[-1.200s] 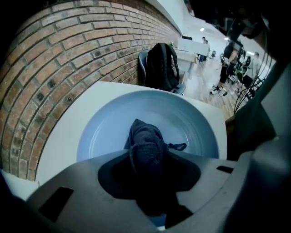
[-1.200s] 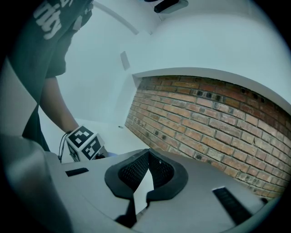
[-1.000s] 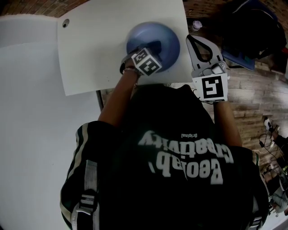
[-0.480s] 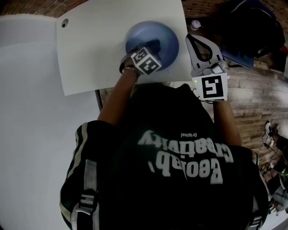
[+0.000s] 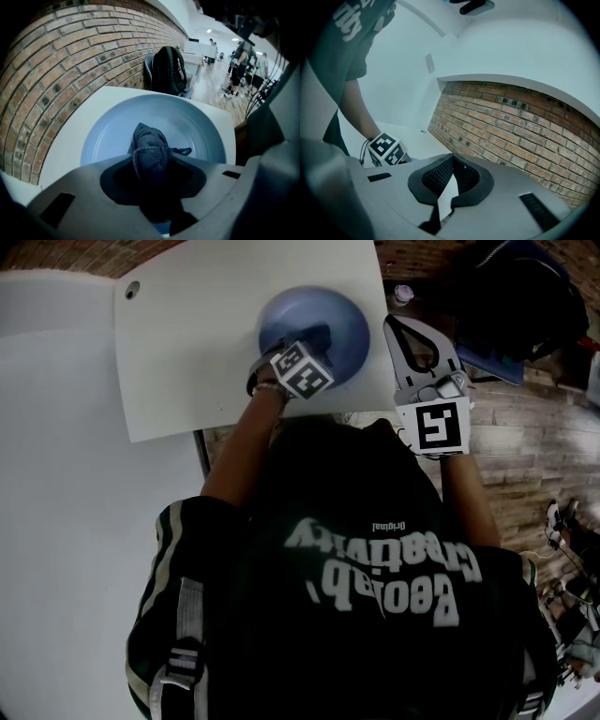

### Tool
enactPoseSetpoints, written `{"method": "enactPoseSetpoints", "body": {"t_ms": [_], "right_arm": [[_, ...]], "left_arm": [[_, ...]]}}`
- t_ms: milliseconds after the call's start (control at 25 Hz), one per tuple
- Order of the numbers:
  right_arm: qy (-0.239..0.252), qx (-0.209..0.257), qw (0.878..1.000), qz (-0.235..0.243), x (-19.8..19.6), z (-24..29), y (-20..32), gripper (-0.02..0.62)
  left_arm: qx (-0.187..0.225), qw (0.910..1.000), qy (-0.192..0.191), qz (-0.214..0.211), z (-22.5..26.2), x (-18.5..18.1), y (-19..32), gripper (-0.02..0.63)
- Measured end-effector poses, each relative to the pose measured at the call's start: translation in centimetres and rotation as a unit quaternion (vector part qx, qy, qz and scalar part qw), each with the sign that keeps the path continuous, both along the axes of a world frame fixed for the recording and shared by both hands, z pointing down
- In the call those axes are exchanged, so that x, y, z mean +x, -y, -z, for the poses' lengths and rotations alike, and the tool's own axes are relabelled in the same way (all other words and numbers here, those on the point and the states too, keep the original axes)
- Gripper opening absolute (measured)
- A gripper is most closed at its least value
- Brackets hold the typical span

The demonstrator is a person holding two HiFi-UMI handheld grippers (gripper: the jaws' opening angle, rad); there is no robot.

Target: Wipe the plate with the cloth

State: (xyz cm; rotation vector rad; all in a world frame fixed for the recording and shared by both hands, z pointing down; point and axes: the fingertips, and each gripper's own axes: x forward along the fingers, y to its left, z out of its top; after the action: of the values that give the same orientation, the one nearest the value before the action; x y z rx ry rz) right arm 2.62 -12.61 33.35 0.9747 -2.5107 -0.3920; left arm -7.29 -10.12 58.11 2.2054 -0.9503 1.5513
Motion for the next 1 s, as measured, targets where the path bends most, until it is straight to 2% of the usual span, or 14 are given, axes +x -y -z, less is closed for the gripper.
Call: {"method": "enactPoseSetpoints", "body": {"t_ms": [240, 440, 680, 840, 1000], "right_arm": [[-0.009, 0.001, 1.000, -0.008, -1.2, -0.2, -0.1, -0.006], [-0.020, 0.005, 1.000, -0.022, -2.4, 0.2, 0.1, -0.006], [-0.007, -0.006, 0.999, -0.044, -4.3, 0.5, -0.5, -0.006], [-0.001, -0.006, 0.999, -0.054, -5.3, 1.0, -1.1, -0.006], [0.012, -0.008, 0.997, -0.070, -6.5, 1.2, -1.5, -0.006]], "left_arm": [[0.014, 0.9998, -0.004, -0.013, 0.3, 0.0, 0.1, 0.137], [0.044, 0.9973, -0.003, -0.058, 0.6, 0.3, -0.4, 0.133], [0.056, 0.9939, -0.069, -0.065, 3.3, 0.5, -0.8, 0.133], [0.091, 0.9886, -0.098, -0.068, 6.8, -0.2, -0.3, 0.132], [0.140, 0.9793, -0.132, -0.063, 10.5, -2.2, 0.4, 0.132]]}}
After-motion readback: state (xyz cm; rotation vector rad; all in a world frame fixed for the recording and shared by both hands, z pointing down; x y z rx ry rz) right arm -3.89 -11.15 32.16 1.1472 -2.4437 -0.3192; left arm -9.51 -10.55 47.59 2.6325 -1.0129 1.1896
